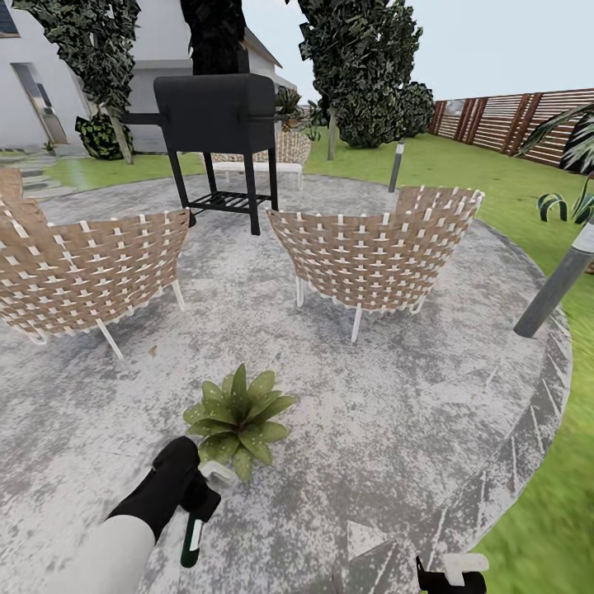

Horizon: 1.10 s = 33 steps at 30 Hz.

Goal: Pick up the pesticide atomizer in the garden and spray insectifuge to fully cover both potted plants in the garden.

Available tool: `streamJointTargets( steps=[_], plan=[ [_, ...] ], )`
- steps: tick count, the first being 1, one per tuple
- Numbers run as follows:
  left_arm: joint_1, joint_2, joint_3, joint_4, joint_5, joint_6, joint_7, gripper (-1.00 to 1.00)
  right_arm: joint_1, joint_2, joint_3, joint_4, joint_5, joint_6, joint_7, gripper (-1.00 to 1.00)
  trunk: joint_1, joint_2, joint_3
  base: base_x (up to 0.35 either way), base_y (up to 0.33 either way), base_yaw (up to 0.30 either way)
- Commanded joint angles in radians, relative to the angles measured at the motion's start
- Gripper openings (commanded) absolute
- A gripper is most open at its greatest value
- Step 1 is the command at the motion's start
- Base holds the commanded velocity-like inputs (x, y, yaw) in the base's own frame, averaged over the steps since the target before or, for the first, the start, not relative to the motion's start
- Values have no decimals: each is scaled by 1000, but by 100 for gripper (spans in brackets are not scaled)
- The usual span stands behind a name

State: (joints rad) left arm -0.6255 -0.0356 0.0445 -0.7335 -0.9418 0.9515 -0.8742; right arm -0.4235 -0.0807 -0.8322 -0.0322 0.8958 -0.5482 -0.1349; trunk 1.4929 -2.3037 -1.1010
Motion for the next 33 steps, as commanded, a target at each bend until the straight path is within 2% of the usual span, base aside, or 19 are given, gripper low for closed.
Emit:
streamJointTargets(
  steps=[1, 3, 11, 12, 13, 14, 15, 18, 20, 22, 23, 24, 27, 29, 30, 31, 33],
  plan=[
    [0, -12, 5, -4, -15, 1, -5, -100, 0, -1, -4, 2, 11, -2, -8, 100, 0, 0, -1, 0, 0, 0],
    [-3, -21, 5, -9, -15, 2, 10, -100, 0, 0, -4, 2, 11, -2, -8, 100, 0, 0, -1, 0, 0, 0],
    [-28, -6, 6, -12, -16, 17, 6, -100, 0, 0, -4, 2, 11, -2, -8, 100, 0, 0, -1, 0, 0, 0],
    [-28, 0, 6, -12, -18, 18, 6, -100, 0, 0, -4, 2, 11, -2, -8, 100, 0, 0, -1, 0, 0, 0],
    [-27, 19, 7, -11, -20, 17, 4, -100, 0, 0, -4, 2, 11, -2, -8, 100, 0, 0, -1, 0, 0, 0],
    [-23, 38, 8, -10, -18, 14, 3, -100, -1, -1, -4, 2, 11, -2, -8, 100, 0, 0, -1, 0, 0, 0],
    [-18, 73, 10, -9, -14, 11, 2, -100, 0, 0, -4, 2, 11, -2, -8, 100, 0, 0, -1, 0, 0, 0],
    [-11, 128, 9, -2, -12, 4, 1, -100, -1, 0, -4, 2, 11, -2, -8, 100, 0, 0, -1, 0, 0, 0],
    [-10, 131, 2, -1, -12, 2, 1, -100, -1, 0, -4, 2, 11, -2, -8, 100, 0, 0, -1, 0, 0, 0],
    [-10, 123, -2, 1, -14, 1, 0, -100, -1, 0, -5, 2, 11, -2, -8, 100, 0, 0, -1, 0, 0, 0],
    [-18, 113, -15, 0, -13, 3, -1, -100, -1, 0, -5, 2, 11, -2, -8, 100, 0, 0, -1, 0, 0, 0],
    [-25, 108, -32, -3, -14, 4, -22, -100, -1, -1, -5, 2, 11, -2, -8, 100, 0, 0, -1, 0, 0, 0],
    [-69, 110, -68, -8, -33, 4, -146, -100, -1, 0, -5, 2, 11, -2, -8, 100, 0, 0, -1, 0, 0, 0],
    [-112, 110, -190, -8, -84, 7, -270, -100, -1, -1, -5, 1, 11, -2, -8, 100, 0, 0, -1, 0, 0, 0],
    [-141, 108, -266, -9, -113, 10, -357, -100, -1, -2, -5, 0, 11, -2, -9, 100, 0, 0, -1, 0, 0, 0],
    [-169, 108, -304, -9, -128, 12, -420, -100, -1, -2, -5, 0, 11, -2, -8, 100, 0, 0, -1, 0, 0, 0],
    [-238, 108, -339, -9, -163, 13, -542, -100, -1, -2, -5, 0, 11, -2, -8, 100, 0, 0, -1, 0, 0, 0]
  ],
)
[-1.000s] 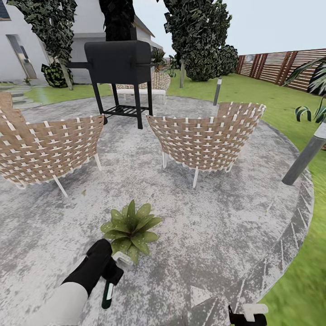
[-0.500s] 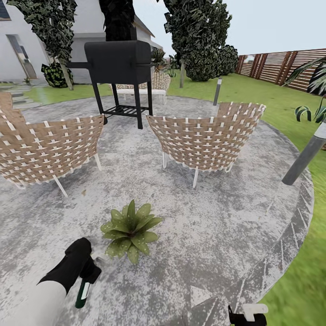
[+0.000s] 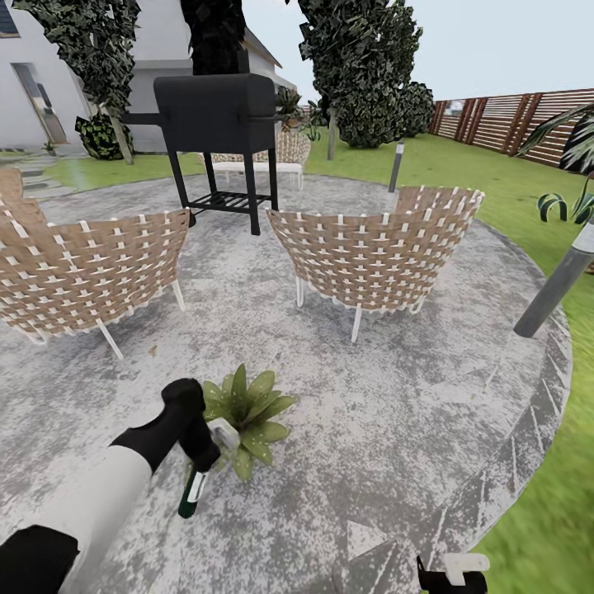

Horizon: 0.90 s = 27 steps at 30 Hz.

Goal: Pick up the pesticide atomizer in the garden and spray insectifuge to fully cover both potted plants in the garden.

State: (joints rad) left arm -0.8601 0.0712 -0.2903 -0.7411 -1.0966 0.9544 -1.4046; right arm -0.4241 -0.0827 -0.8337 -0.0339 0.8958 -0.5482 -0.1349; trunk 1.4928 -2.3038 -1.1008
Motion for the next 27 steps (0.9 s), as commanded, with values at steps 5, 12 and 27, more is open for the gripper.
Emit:
streamJointTargets(
  steps=[5, 12, 27],
  plan=[
    [-116, -24, -13, 5, -89, 6, -166, -100, 0, 0, -3, 2, 11, -2, -7, 100, 0, 0, -1, 0, 0, 0],
    [-187, -59, -14, 5, -146, 2, -166, -100, 0, -1, -2, 2, 11, -2, -8, 100, 0, 0, -1, 0, 0, 0],
    [-191, -76, -69, 57, -206, 2, -166, -100, 0, -2, -2, 2, 11, -2, -9, 100, 0, 0, -1, 186, 86, -65]
  ],
)
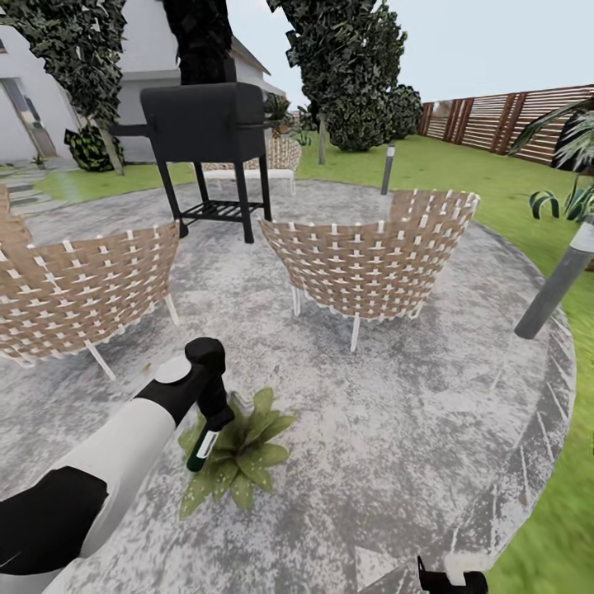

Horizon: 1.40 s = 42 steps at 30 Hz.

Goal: Pick up the pesticide atomizer in the garden and spray insectifuge to fully cover both potted plants in the garden.

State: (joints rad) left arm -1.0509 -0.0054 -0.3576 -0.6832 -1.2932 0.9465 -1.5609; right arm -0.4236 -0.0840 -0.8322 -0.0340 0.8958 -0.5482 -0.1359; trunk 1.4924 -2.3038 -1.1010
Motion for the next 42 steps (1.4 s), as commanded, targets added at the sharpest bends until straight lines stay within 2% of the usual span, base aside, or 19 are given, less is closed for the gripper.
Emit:
streamJointTargets(
  steps=[1, 10, 17, 23, 26, 31, 33, 36, 38, 40, 42],
  plan=[
    [1, 0, -1, 2, -9, 10, -10, -100, 0, 0, -4, 2, 11, -2, -8, 100, 0, 0, -1, 284, 227, -148],
    [19, -12, 2, 10, -3, 7, -10, -100, 0, 0, -4, 2, 11, -3, -8, 100, 0, 0, -1, 127, 107, -15],
    [22, -25, 1, 111, -4, -16, -10, -100, 0, 1, -3, 3, 11, -2, -8, 100, 0, 0, -1, 1, 0, 0],
    [22, -2, 3, 124, -4, -36, -10, -100, 0, 1, -2, 3, 11, -3, -8, 100, 0, 0, -1, 0, 0, 0],
    [21, -16, 2, 121, -7, -36, -10, -100, 0, 1, -2, 3, 11, -3, -8, 100, 0, 0, -1, 0, 0, 0],
    [11, -90, 0, 107, -11, -30, -10, -100, -1, 1, -2, 3, 11, -3, -8, 100, 0, 0, -1, 0, 0, 0],
    [9, -101, 0, 108, -15, -32, -10, -100, 0, 1, -2, 3, 11, -3, -8, 100, 0, 0, -1, 0, 0, 0],
    [11, -88, 0, 114, -16, -36, -10, -100, -1, 1, -2, 3, 11, -2, -8, 100, 0, 0, -1, 0, 0, 0],
    [15, -41, 3, 119, -8, -37, -10, -100, 0, 1, -2, 3, 11, -2, -8, 100, 0, 0, -1, 0, 0, 0],
    [18, -15, 3, 121, -6, -37, -10, -100, -1, 1, -2, 3, 11, -2, -8, 100, 0, 0, -1, 0, 0, 0],
    [20, -7, 3, 121, -4, -36, -10, -100, -1, 1, -2, 3, 11, -2, -8, 100, 0, 0, -1, 0, 0, 0]
  ],
)
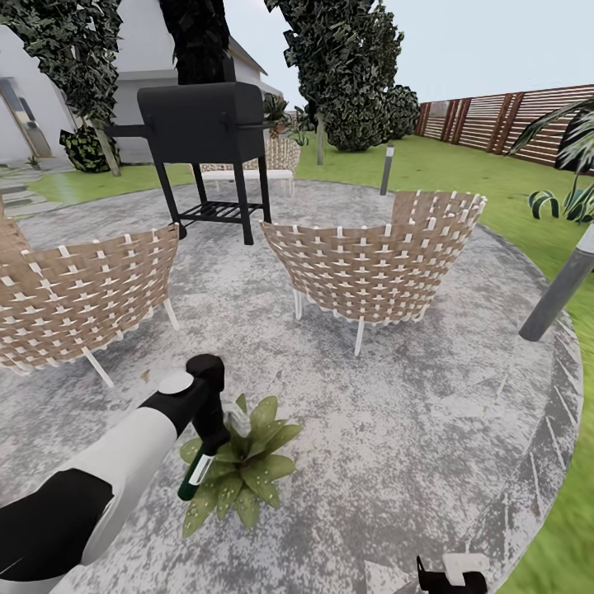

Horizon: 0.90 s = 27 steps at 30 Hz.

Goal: Pick up the pesticide atomizer in the garden and spray insectifuge to fully cover both potted plants in the garden.

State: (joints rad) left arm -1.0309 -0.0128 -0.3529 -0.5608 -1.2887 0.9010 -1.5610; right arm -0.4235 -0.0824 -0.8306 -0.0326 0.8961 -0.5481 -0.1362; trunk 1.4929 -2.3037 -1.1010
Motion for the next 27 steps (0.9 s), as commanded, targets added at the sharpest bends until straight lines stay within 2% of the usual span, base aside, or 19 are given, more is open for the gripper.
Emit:
streamJointTargets(
  steps=[1, 6, 10, 18, 23, 27],
  plan=[
    [0, 0, -1, -1, -8, 11, -10, -100, -1, 0, -4, 2, 11, -3, -8, 100, 0, 0, -1, 0, 0, 0],
    [-1, -7, 0, -11, -10, 15, -10, -100, 0, 1, -4, 2, 12, -2, -7, 100, 0, 0, -1, 0, -14, 0],
    [-1, -5, 1, -14, -15, 16, -10, -100, 0, 1, -4, 2, 11, -2, -7, 100, 0, 0, -1, -4, -216, 0],
    [0, -5, 0, -2, -15, 18, -10, -100, 0, 1, -4, 2, 12, -2, -6, 100, 0, 0, -1, -148, -54, 0],
    [51, -6, -1, -7, -11, 20, -10, -100, -1, 1, -4, 2, 12, -2, -6, 100, 0, 0, -1, -6, -1, 0],
    [60, -7, 0, -12, -11, 21, -10, -100, 0, 2, -4, 2, 12, -2, -6, 100, 0, 0, -1, 0, 0, 0]
  ],
)
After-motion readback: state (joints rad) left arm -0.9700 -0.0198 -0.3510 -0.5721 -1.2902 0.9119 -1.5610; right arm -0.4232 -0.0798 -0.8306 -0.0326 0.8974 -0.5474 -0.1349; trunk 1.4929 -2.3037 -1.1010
